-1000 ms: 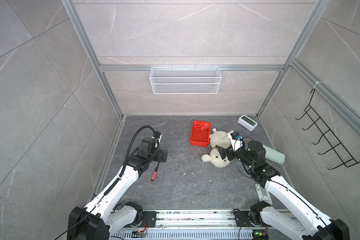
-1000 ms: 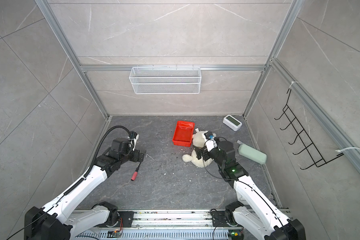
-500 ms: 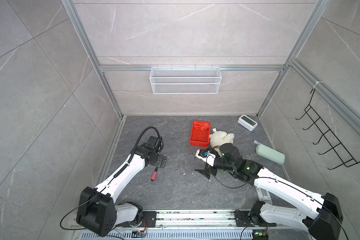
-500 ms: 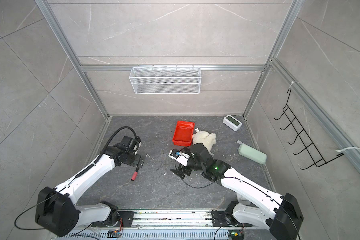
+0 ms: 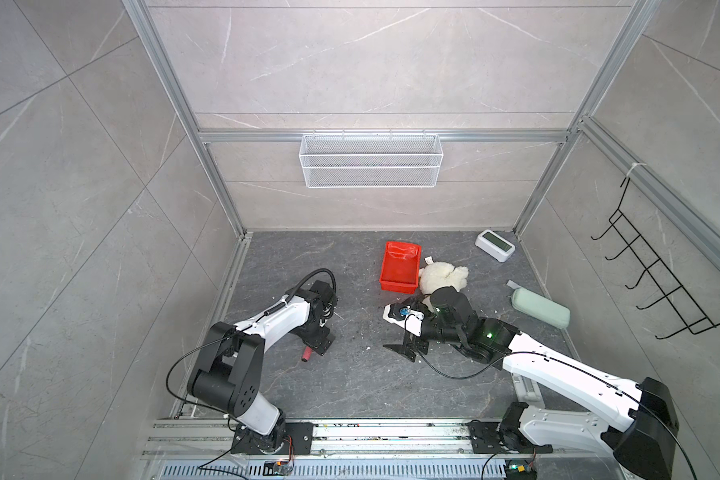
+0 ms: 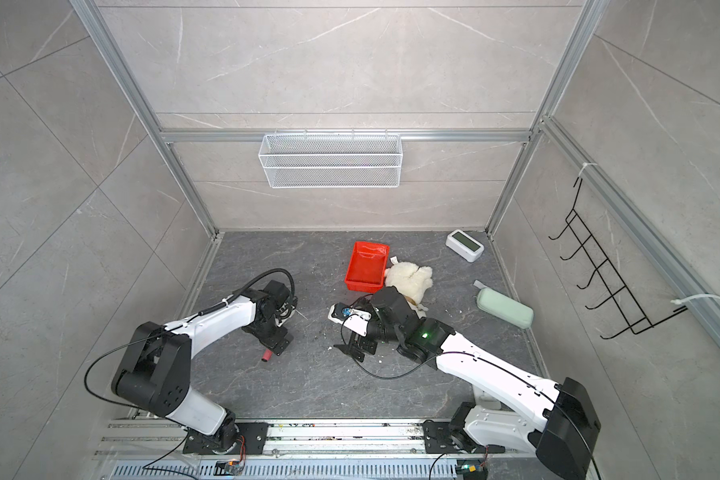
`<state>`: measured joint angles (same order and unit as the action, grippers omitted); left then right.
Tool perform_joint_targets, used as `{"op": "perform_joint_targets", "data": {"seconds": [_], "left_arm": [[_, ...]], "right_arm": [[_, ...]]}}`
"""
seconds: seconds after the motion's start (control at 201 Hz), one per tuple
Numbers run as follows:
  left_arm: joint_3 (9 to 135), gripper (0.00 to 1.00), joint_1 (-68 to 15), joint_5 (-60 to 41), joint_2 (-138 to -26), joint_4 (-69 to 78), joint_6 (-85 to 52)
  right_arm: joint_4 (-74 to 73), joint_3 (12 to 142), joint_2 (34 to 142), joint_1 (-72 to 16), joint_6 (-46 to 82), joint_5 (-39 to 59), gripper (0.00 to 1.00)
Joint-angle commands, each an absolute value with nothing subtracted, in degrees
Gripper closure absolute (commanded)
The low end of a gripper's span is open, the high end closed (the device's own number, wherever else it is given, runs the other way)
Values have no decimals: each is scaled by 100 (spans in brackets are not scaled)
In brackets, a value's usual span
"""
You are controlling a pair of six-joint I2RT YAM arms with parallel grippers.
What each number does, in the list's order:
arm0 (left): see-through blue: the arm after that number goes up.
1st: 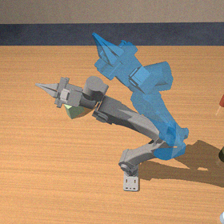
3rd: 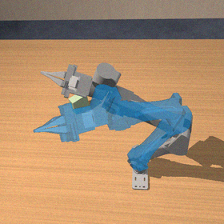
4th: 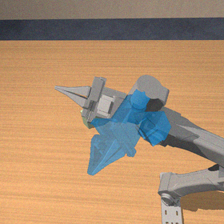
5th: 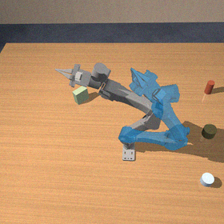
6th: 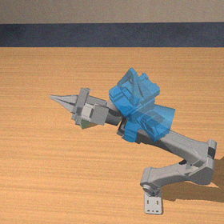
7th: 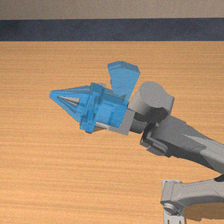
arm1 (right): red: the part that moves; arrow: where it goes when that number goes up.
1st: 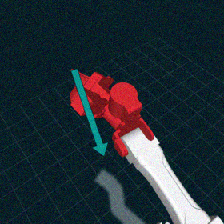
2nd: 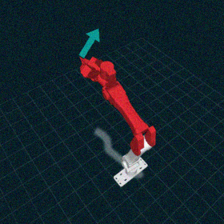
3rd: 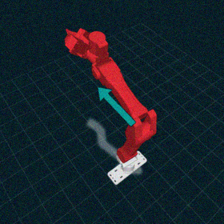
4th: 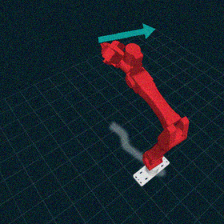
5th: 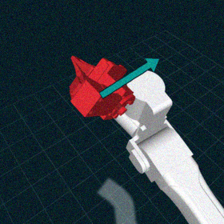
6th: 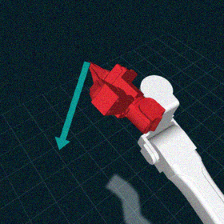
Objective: Put the screwdriver in the bin
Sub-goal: 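Lower the left gripper and close it on the red screwdriver handle, then lift the screwdriver with the left gripper and carry it over the red bin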
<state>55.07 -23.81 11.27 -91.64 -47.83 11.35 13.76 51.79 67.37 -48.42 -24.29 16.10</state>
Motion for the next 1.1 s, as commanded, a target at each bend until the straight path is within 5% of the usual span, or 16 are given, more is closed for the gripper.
{"op": "perform_joint_targets", "data": {"seconds": [0.0,0.119,0.284,0.587,0.866,1.095], "left_arm": [[5495,1,-2391,941,-9396,-5100,1419],[5493,7,-2384,872,-9641,-5189,1474],[5485,27,-2385,770,-9724,-5222,1528],[5527,78,-2388,738,-9691,-5303,1477],[5659,94,-2391,739,-9622,-5392,1321],[6135,95,-2394,693,-9633,-5559,1206]], "right_arm": [[1582,5333,6820,-4909,-2499,1715,1],[1588,5338,6857,-4925,-2500,1711,1],[1616,5329,6860,-4938,-2465,1697,1],[1609,5326,6859,-4959,-2443,1707,1],[1624,5361,6872,-4972,-2450,1798,1],[1536,5347,6779,-4970,-2306,1802,1]]}}
